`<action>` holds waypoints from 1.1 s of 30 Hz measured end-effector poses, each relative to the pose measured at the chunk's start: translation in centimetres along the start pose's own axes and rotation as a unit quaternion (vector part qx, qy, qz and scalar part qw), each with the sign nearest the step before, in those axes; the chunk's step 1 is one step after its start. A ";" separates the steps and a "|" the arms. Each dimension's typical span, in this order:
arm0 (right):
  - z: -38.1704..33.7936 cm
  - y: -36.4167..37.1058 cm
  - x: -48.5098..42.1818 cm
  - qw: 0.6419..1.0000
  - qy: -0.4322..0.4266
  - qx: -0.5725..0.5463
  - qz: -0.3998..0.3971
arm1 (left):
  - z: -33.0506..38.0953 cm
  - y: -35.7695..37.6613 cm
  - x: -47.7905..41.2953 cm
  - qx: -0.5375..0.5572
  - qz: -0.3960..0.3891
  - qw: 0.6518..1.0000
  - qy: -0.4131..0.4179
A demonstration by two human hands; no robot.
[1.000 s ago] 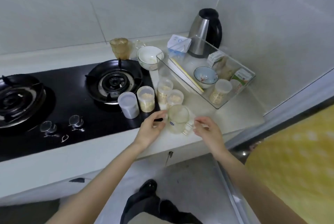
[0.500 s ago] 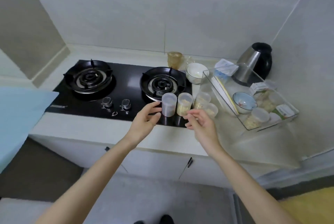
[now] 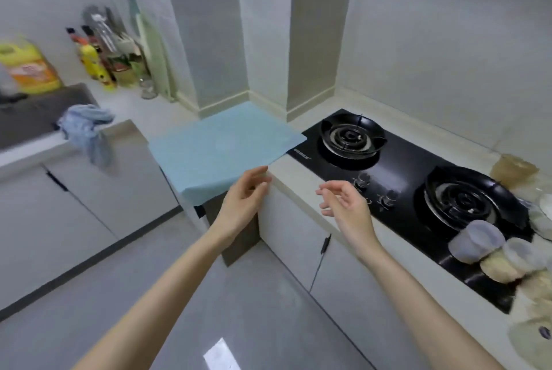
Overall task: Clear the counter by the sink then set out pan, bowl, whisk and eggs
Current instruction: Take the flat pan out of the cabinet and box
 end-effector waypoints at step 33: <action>15.8 7.6 -7.3 0.917 0.079 0.305 -0.244 | -14.9 -0.9 -1.8 0.020 0.117 0.972 -0.203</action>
Point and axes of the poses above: each hand's wrist, its own x-axis away from the middle knuckle, its own y-axis out of the palm, z = x × y, the point moved 1 cm from there along -x, towards the middle knuckle, and after that the axes turned 8 degrees about x, right-handed, at the moved point
